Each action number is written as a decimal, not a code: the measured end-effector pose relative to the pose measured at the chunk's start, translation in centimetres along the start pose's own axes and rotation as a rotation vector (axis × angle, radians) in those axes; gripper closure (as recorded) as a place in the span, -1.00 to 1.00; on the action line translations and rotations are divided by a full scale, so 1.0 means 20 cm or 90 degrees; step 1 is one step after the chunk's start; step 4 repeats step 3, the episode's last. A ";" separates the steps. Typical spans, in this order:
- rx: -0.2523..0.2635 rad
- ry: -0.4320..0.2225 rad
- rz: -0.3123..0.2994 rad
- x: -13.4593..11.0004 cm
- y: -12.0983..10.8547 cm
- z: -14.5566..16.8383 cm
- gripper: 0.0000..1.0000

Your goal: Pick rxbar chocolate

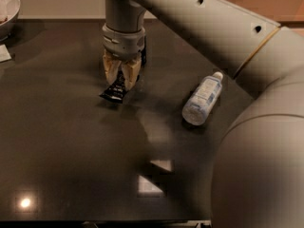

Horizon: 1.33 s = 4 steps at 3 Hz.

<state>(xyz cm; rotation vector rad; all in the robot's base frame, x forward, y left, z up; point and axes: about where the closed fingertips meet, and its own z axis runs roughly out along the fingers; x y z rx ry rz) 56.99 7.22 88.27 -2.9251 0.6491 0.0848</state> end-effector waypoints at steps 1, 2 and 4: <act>0.026 0.004 0.006 0.01 0.00 -0.13 1.00; 0.109 0.033 0.002 0.06 -0.09 -0.33 1.00; 0.110 0.034 0.002 0.06 -0.09 -0.33 1.00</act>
Offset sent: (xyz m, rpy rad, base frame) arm -0.0159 -0.0397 0.0774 0.0143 -0.0003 -0.0061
